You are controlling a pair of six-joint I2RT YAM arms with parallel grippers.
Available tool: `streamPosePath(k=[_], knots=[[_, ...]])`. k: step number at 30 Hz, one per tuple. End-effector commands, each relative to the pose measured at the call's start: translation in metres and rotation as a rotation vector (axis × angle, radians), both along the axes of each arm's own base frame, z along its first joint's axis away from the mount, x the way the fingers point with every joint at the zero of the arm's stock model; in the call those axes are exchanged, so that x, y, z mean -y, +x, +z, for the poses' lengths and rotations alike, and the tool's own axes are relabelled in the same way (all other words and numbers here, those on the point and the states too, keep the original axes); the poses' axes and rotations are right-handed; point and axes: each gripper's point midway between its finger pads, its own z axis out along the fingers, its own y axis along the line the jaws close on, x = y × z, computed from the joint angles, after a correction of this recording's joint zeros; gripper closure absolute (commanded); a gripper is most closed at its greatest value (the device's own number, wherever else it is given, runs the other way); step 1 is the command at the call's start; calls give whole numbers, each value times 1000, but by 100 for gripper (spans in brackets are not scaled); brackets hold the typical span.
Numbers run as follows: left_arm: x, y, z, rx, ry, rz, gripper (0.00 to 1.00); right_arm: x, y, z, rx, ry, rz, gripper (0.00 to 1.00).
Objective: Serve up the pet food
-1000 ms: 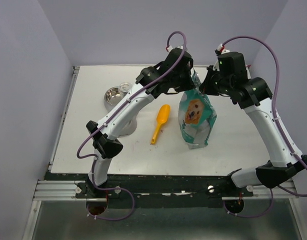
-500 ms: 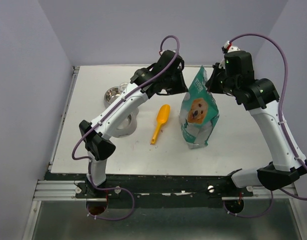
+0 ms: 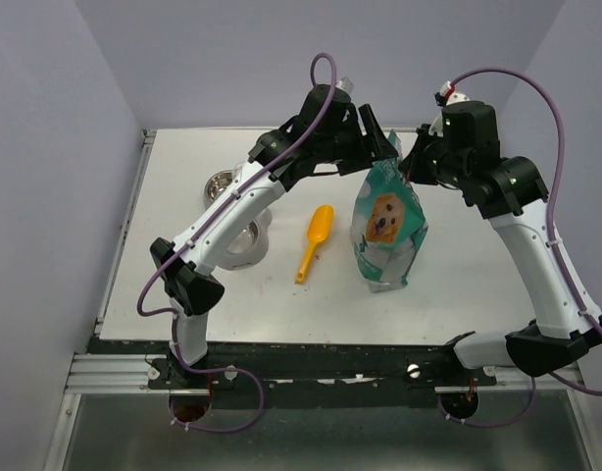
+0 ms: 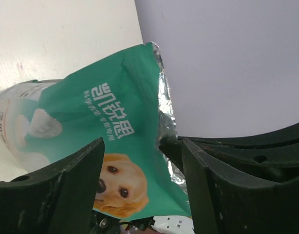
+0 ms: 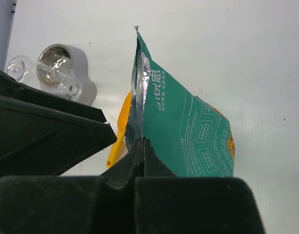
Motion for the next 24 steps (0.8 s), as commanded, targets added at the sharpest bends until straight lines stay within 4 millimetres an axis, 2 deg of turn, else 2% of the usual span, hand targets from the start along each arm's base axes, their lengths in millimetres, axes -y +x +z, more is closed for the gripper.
streamPosePath(k=[1, 2, 5, 13, 18, 24], knots=[[12, -7, 4, -21, -43, -40, 46, -4, -5, 5, 3, 32, 22, 100], [12, -7, 2, -22, -38, -39, 53, -4, -5, 6, 4, 33, 24, 100], [11, -4, 0, -14, -30, -29, 58, -4, -6, 6, 2, 33, 26, 100], [21, -4, -14, -45, -14, -50, 60, -7, -6, 7, 4, 43, 35, 100], [26, -1, -18, -47, -10, -54, 69, -8, -7, 7, 1, 51, 42, 100], [35, -6, -26, -60, -2, -87, 66, -14, -6, 6, -5, 62, 63, 100]])
